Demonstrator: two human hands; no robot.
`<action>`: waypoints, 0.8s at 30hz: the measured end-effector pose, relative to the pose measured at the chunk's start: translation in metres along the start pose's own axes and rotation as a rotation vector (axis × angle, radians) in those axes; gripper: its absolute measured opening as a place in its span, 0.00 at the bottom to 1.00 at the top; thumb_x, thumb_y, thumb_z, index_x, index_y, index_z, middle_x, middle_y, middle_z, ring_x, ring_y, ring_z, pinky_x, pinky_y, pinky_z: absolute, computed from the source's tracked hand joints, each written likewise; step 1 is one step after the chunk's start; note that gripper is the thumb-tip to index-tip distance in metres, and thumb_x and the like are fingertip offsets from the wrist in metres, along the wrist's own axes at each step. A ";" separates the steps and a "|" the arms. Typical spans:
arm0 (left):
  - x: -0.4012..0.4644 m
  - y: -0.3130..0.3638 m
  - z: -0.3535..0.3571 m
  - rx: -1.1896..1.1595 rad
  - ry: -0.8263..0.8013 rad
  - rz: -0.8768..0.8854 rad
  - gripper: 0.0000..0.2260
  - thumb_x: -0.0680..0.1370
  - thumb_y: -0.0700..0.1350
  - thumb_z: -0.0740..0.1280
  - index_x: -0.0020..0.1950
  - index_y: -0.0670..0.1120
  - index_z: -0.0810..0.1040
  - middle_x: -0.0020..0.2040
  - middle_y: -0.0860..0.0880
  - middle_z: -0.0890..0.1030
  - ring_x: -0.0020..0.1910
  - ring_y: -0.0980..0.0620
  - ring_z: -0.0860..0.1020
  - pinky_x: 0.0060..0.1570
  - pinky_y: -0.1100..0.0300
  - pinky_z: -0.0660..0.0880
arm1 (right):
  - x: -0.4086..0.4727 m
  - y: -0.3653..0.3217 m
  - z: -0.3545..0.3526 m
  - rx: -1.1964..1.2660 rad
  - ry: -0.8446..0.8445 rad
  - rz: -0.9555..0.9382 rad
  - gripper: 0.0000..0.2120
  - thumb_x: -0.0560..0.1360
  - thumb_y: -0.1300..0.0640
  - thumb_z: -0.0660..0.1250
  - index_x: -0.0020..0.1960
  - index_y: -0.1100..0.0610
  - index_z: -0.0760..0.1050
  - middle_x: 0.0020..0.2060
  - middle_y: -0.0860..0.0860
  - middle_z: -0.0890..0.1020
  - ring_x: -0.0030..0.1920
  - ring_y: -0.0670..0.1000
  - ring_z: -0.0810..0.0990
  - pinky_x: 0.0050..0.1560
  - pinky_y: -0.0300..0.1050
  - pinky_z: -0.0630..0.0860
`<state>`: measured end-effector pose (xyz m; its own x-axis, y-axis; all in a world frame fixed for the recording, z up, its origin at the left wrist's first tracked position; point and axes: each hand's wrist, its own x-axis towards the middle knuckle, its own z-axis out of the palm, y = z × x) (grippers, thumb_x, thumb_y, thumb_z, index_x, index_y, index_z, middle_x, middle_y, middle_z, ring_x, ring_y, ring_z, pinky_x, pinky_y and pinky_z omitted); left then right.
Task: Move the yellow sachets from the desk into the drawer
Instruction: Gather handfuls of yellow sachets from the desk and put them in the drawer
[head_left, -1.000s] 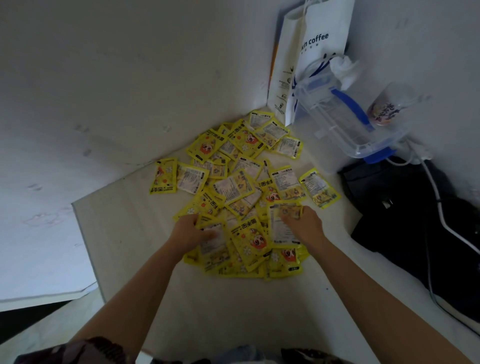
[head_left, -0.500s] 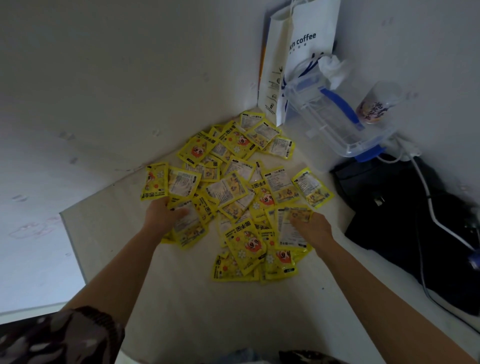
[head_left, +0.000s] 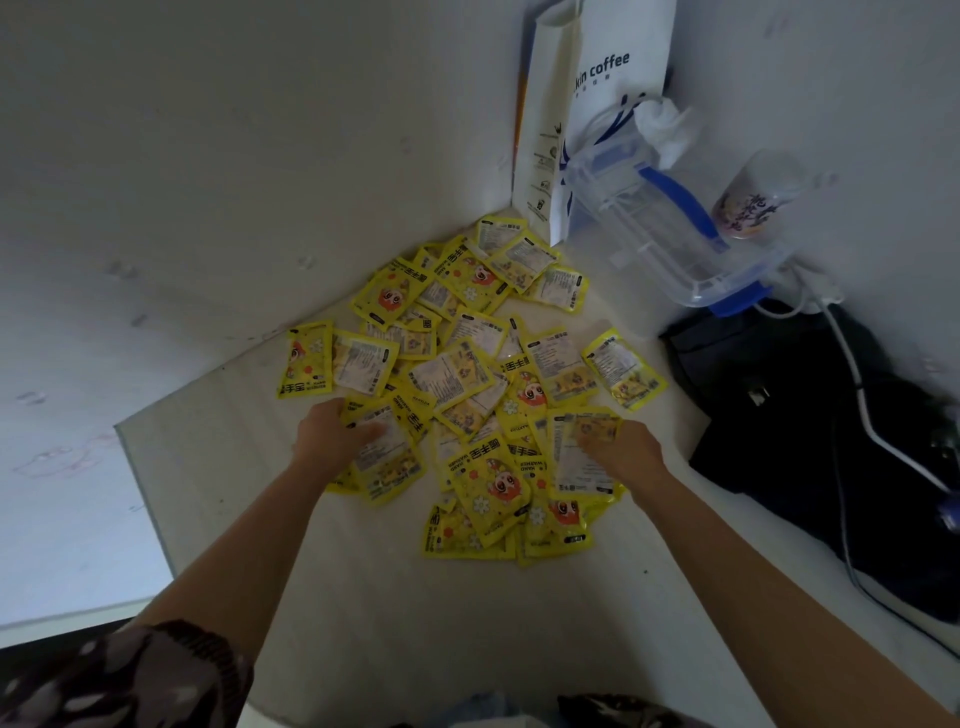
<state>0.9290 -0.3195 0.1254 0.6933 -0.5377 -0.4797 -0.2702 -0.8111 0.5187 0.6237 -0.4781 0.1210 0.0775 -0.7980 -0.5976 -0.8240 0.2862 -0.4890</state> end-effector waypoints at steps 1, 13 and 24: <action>-0.001 -0.001 0.000 -0.002 -0.004 -0.002 0.27 0.69 0.56 0.75 0.62 0.43 0.77 0.57 0.44 0.80 0.57 0.41 0.77 0.57 0.46 0.75 | -0.001 0.000 0.000 0.008 -0.006 0.009 0.23 0.72 0.43 0.70 0.52 0.63 0.80 0.48 0.60 0.83 0.50 0.59 0.81 0.44 0.47 0.74; -0.016 -0.011 0.000 -0.252 0.009 -0.022 0.09 0.68 0.47 0.77 0.44 0.46 0.81 0.41 0.46 0.83 0.42 0.45 0.82 0.45 0.48 0.80 | -0.013 -0.001 -0.002 0.156 -0.014 0.000 0.17 0.71 0.48 0.72 0.53 0.59 0.81 0.48 0.57 0.84 0.49 0.58 0.82 0.52 0.53 0.79; -0.088 -0.024 0.004 -0.581 0.076 -0.046 0.07 0.71 0.43 0.76 0.46 0.44 0.80 0.41 0.46 0.83 0.39 0.48 0.82 0.36 0.59 0.77 | -0.054 0.020 -0.017 0.394 0.013 -0.143 0.08 0.73 0.51 0.72 0.50 0.52 0.81 0.47 0.53 0.84 0.50 0.56 0.82 0.56 0.56 0.78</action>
<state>0.8722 -0.2538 0.1524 0.7476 -0.4693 -0.4699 0.1570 -0.5626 0.8117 0.5939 -0.4379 0.1543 0.1665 -0.8503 -0.4993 -0.5277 0.3509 -0.7736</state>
